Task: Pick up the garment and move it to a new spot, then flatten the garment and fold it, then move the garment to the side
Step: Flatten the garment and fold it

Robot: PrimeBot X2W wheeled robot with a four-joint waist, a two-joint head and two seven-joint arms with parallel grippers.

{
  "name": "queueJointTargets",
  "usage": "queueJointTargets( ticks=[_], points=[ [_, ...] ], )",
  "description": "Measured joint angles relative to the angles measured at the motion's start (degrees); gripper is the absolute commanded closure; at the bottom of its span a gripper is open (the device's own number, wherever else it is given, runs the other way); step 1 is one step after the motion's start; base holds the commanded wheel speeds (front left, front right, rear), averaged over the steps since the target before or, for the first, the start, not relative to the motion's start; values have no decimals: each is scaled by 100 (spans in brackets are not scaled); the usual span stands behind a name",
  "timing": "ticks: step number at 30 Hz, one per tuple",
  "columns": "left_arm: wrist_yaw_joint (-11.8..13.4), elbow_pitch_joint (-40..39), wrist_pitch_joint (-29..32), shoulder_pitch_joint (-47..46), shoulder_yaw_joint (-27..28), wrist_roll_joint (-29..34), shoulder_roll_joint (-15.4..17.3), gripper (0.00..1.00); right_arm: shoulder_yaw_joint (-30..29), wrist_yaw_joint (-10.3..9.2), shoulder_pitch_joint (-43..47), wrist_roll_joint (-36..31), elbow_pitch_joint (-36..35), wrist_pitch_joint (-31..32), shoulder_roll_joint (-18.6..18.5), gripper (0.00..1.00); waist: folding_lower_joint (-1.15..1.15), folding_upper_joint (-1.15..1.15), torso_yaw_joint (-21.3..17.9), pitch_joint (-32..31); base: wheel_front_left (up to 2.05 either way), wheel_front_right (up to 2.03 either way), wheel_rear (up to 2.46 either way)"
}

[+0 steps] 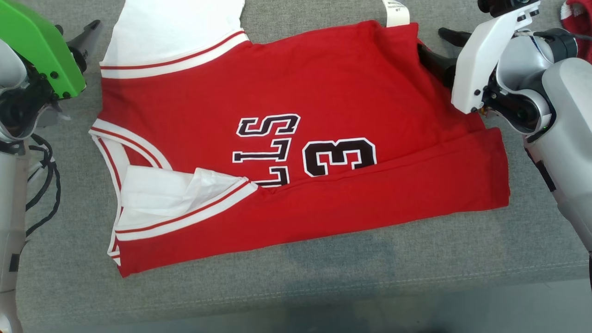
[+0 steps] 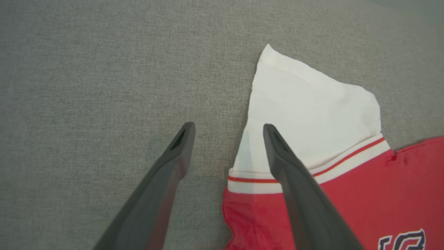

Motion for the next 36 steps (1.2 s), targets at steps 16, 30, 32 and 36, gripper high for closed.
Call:
queueJointTargets(
  ticks=[16, 30, 32, 36],
  points=[
    [-232, 503, -169, -59, -43, 0, -31, 0, 87, 53, -128, 19, 303, -411, 178, 0, 0, 0, -118, -134, 0, 0, 0],
    [-327, 759, -216, -125, -103, -1, -123, 0, 421, 103, -119, 82, 487, -316, 285, 0, 0, 0, -72, -290, 0, 0, 0],
    [-339, 760, -216, -202, -125, -1, -188, 0, 410, 103, -123, 82, 500, -315, 247, 0, 0, 0, -42, -262, 0, 0, 0],
    [-379, 769, -223, -297, -144, -3, -267, 0, 409, 103, -135, 82, 567, -308, 230, 0, 0, 0, 33, -190, 0, 0, 0]
  ],
)
